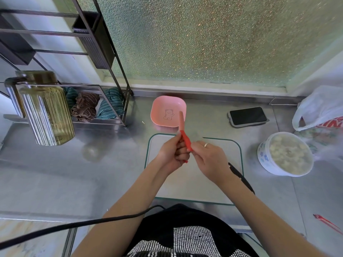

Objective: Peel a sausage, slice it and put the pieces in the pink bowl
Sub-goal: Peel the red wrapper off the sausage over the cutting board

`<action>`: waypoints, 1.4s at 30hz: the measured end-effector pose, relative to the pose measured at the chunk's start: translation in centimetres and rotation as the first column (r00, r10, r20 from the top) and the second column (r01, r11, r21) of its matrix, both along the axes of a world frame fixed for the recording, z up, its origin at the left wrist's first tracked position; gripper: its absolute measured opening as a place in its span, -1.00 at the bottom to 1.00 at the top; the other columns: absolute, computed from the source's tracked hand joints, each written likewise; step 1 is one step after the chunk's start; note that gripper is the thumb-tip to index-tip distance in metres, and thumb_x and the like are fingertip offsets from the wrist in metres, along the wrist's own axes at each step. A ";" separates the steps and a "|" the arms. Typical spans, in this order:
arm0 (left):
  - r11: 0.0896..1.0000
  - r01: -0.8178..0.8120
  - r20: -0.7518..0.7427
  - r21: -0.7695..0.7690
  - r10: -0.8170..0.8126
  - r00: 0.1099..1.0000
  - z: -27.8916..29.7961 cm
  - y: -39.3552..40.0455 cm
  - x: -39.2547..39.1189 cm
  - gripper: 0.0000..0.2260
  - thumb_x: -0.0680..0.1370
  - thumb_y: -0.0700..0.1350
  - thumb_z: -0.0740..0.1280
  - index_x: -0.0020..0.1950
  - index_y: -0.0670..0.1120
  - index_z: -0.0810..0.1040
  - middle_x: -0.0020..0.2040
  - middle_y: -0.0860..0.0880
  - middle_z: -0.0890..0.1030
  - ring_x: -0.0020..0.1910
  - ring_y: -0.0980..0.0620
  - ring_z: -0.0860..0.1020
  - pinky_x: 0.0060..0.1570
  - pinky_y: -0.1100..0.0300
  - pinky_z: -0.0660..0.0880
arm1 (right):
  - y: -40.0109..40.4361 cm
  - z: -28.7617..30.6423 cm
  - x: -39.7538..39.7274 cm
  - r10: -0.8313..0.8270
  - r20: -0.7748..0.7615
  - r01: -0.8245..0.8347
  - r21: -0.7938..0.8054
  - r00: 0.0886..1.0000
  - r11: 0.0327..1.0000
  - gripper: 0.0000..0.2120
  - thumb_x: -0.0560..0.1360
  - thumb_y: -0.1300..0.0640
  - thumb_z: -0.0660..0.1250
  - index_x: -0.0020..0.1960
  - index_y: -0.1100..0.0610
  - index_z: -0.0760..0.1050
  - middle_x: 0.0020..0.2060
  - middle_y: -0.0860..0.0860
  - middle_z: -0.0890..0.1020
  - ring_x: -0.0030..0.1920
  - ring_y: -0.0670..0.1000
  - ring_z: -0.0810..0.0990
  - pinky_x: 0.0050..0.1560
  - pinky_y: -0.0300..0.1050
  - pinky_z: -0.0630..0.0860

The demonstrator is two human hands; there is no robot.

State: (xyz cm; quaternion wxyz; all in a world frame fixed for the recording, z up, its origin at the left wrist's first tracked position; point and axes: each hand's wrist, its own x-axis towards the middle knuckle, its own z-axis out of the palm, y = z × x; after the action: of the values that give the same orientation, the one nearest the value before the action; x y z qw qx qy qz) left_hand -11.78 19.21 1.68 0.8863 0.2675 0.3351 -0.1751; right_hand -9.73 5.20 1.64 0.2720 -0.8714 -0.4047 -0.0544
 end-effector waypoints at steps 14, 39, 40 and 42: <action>0.978 0.037 0.160 0.204 -0.071 0.985 -1.0 -0.7 -0.8 -0.74 0.65 -0.16 0.05 -0.22 -0.12 0.36 -0.39 -0.01 0.20 -0.51 0.14 0.12 -0.57 0.36 0.16 | -0.9 -0.3 -0.9 -0.093 -0.077 0.100 0.093 0.993 0.991 -0.92 0.52 0.15 0.13 -0.14 0.04 0.32 -0.42 0.00 0.51 -0.45 -0.09 0.28 -0.52 -0.21 0.30; 0.606 0.048 0.001 0.794 -0.081 0.997 -2.8 -1.7 -1.9 -0.74 0.48 -0.24 0.15 -0.41 -0.09 0.38 -0.44 -0.03 0.41 -0.41 -0.01 0.37 -0.28 0.10 0.35 | 0.7 0.9 -3.6 0.145 -0.235 -0.115 0.135 0.961 0.984 -0.91 0.54 0.11 0.13 -0.14 0.01 0.37 -0.28 0.00 0.60 -0.33 0.07 0.55 -0.45 -0.04 0.48; 0.612 0.056 -0.002 0.789 -0.089 0.996 -2.7 -1.7 -2.0 -0.74 0.49 -0.26 0.15 -0.40 -0.10 0.39 -0.43 -0.04 0.42 -0.40 -0.01 0.38 -0.27 0.09 0.35 | 0.7 0.9 -3.8 0.155 -0.240 -0.125 0.135 0.958 0.983 -0.91 0.53 0.10 0.12 -0.13 0.01 0.36 -0.29 0.01 0.60 -0.33 0.08 0.55 -0.45 -0.04 0.48; 0.629 0.088 -0.022 0.772 -0.113 0.993 -2.6 -1.7 -2.0 -0.79 0.45 -0.21 0.18 -0.39 -0.11 0.41 -0.41 -0.05 0.43 -0.36 -0.03 0.40 -0.23 0.07 0.37 | 0.8 0.8 -4.0 0.166 -0.247 -0.136 0.135 0.955 0.982 -0.91 0.53 0.10 0.11 -0.13 0.00 0.36 -0.29 0.03 0.60 -0.34 0.10 0.55 -0.45 -0.05 0.46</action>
State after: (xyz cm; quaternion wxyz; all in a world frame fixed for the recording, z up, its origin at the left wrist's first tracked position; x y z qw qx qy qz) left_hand -13.82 17.55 -0.97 0.6807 0.6409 0.3495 -0.0606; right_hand -13.72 6.02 2.48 0.3759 -0.8202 -0.4275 0.0568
